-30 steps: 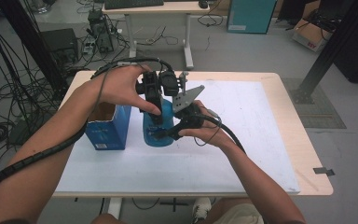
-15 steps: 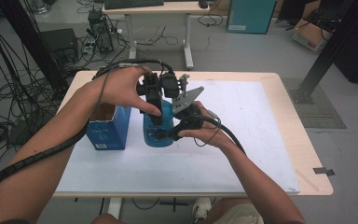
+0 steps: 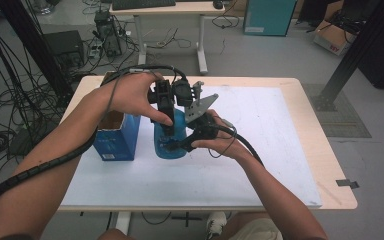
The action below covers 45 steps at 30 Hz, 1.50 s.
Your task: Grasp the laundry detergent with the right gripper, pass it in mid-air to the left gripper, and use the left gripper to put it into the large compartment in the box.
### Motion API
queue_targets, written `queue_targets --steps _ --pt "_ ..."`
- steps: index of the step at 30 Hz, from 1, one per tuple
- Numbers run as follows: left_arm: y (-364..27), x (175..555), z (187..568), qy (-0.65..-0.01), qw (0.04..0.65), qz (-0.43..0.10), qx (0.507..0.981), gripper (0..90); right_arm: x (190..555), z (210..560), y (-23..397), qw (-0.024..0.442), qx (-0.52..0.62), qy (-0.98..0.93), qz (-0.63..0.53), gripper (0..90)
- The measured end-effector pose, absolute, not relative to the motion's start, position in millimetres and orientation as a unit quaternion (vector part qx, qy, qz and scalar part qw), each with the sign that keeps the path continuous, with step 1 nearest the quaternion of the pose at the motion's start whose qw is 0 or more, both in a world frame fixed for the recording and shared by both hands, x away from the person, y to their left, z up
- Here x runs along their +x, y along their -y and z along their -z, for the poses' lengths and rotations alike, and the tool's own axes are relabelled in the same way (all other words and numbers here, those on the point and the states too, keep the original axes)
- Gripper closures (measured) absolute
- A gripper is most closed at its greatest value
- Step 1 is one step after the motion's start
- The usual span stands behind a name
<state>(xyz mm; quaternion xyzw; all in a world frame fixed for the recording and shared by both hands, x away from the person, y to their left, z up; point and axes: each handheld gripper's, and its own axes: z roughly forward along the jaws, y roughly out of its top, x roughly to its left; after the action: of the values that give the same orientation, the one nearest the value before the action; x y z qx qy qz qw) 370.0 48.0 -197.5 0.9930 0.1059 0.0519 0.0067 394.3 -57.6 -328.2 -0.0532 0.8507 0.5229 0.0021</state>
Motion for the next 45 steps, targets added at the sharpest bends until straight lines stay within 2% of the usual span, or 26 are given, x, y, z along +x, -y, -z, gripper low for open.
queue_targets --steps 45 --pt "-45.5 369.1 198.4 -0.115 0.005 -0.04 0.993 37.4 393.4 328.4 59.3 0.007 -0.063 -0.852 -0.52 40.9"
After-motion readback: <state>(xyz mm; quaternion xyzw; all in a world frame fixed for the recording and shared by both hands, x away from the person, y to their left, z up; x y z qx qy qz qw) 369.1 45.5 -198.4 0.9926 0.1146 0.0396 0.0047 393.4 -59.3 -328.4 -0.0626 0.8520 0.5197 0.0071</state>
